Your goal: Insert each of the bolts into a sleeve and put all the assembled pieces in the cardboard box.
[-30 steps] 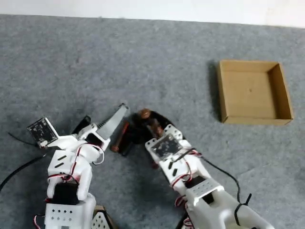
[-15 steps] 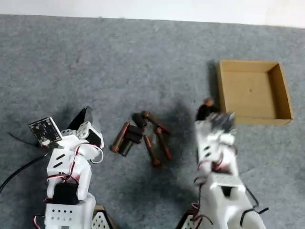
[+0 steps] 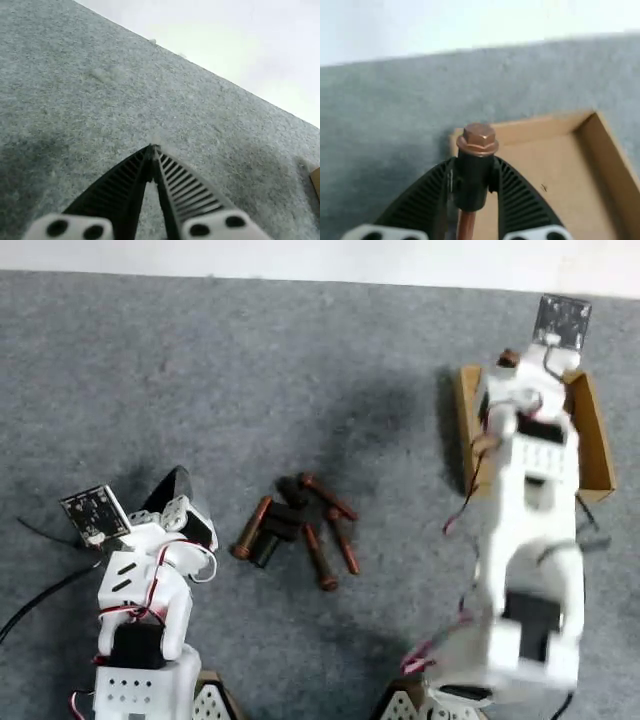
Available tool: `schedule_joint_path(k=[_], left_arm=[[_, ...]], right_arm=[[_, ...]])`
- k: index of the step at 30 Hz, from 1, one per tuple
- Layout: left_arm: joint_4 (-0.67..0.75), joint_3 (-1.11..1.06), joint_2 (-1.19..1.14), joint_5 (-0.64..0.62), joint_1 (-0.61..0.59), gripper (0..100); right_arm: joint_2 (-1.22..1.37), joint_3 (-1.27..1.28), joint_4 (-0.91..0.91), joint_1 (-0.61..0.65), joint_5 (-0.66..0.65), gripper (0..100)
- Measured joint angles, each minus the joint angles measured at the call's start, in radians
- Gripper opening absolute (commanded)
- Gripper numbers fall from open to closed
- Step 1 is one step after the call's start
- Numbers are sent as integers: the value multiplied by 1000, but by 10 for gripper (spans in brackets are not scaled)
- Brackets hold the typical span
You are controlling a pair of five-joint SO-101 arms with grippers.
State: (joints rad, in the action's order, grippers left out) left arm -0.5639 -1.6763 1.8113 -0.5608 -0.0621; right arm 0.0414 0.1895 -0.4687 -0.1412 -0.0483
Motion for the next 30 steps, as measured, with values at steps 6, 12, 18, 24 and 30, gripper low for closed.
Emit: schedule_joint_path(k=[6, 12, 18, 24, 30], left_arm=[[0, 0, 0, 0, 0, 9], [0, 0, 0, 0, 0, 10], [0, 0, 0, 2, 0, 10], [0, 0, 0, 2, 0, 10], [0, 0, 0, 3, 0, 10]], right_arm=[[428, -433, -196, -55, 0, 42], [687, -816, -431, -117, 2, 312], [779, -1079, -644, -117, 2, 338], [778, -1393, -970, -118, 130, 338], [778, -1771, -1260, -89, 201, 338]])
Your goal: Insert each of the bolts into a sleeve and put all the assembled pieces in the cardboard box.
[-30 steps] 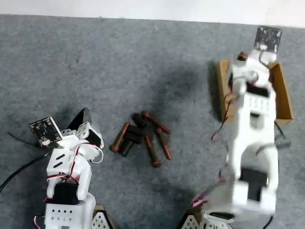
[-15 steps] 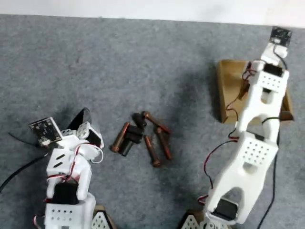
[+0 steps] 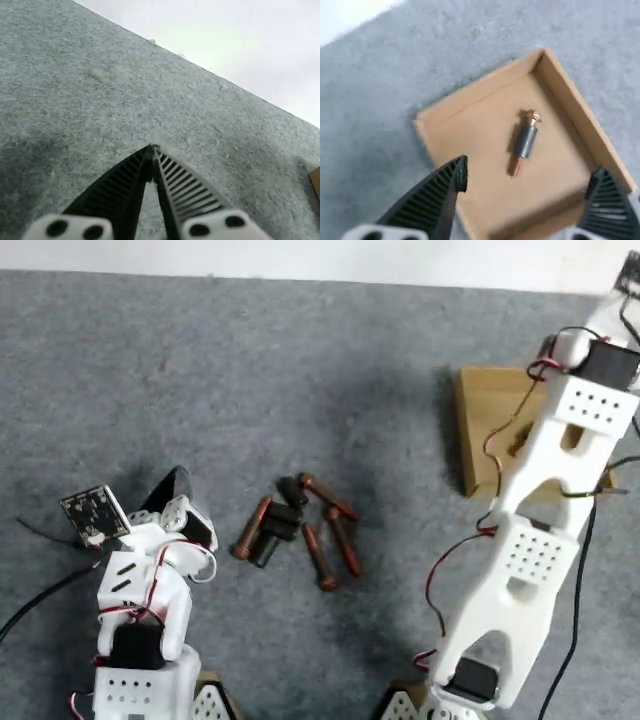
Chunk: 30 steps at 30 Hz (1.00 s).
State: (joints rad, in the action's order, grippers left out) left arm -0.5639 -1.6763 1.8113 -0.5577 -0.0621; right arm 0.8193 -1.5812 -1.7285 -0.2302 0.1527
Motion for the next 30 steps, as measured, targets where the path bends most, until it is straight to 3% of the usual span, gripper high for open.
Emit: schedule_joint_path(k=[10, 15, 25, 30], left_arm=[[0, 0, 0, 0, 0, 10], [0, 0, 0, 0, 0, 10], [0, 0, 0, 0, 0, 10], [0, 0, 0, 0, 0, 10]], right_arm=[[-2, -64, -17, 6, 8, 338], [-112, 63, -18, 15, 8, 338], [-669, 918, -14, 204, 8, 342], [-1000, 1445, 181, 324, 8, 342]])
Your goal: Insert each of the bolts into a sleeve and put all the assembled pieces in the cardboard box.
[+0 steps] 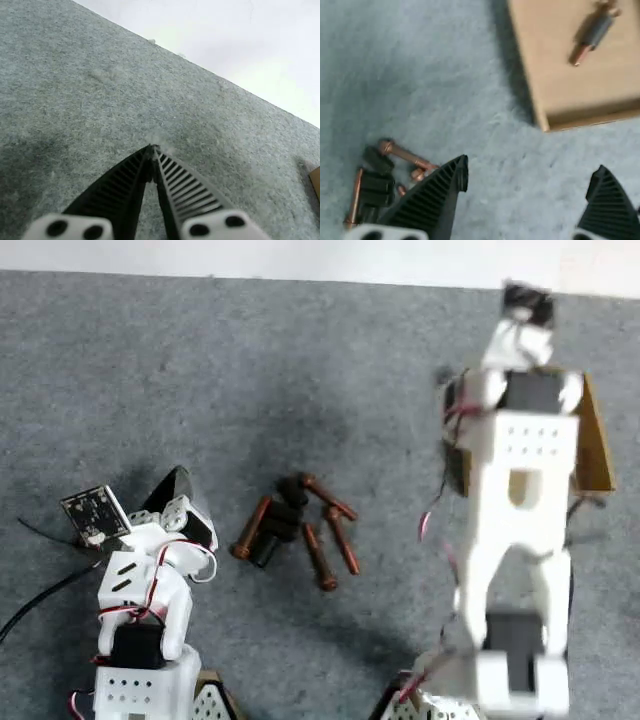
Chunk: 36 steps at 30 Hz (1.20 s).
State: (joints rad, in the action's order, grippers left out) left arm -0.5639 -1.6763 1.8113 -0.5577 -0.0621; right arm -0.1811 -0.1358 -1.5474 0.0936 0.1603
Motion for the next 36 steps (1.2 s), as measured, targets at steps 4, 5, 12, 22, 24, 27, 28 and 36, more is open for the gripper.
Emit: schedule_joint_path(k=[4, 5, 12, 22, 24, 27, 28, 36], left_arm=[[0, 0, 0, 0, 0, 10], [0, 0, 0, 0, 0, 10], [0, 0, 0, 0, 0, 10], [0, 0, 0, 0, 0, 10], [0, 0, 0, 0, 0, 10], [3, 0, 0, 0, 0, 10], [5, 0, 0, 0, 0, 10], [5, 0, 0, 0, 0, 10]], right_arm=[[-315, 463, 261, 97, 0, 340], [-396, 575, 330, 118, -12, 340], [-876, 1264, 672, 269, -153, 340], [-1068, 1525, 695, 522, -180, 333], [-1069, 1519, 695, 546, -180, 283], [-1071, 1484, 695, 580, -180, 170], [-1071, 1461, 695, 592, -180, 151], [-872, 1278, 729, 652, -252, 264]])
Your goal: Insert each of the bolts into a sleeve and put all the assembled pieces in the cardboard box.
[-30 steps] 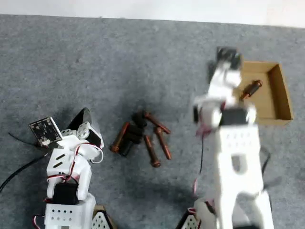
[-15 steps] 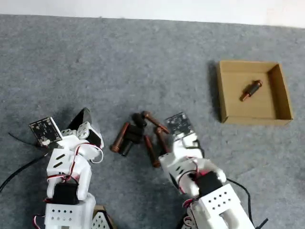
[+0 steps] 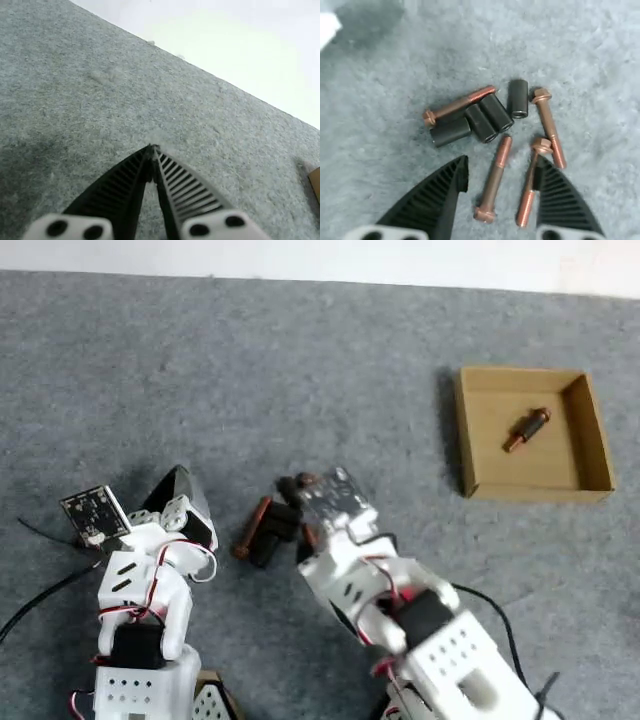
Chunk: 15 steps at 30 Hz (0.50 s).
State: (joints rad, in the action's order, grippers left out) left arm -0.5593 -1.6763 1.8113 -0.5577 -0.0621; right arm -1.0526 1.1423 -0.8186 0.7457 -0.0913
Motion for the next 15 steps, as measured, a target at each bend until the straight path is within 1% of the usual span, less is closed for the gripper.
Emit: schedule_joint_path(k=[4, 9, 15], left_arm=[[0, 0, 0, 0, -8, 10], [2, 0, 0, -2, -77, 10], [2, 0, 0, 0, -84, 11]], right_arm=[[287, -140, 25, 5, -41, 278], [658, -328, 77, 5, -83, 278], [1025, -532, 95, 5, -133, 278]])
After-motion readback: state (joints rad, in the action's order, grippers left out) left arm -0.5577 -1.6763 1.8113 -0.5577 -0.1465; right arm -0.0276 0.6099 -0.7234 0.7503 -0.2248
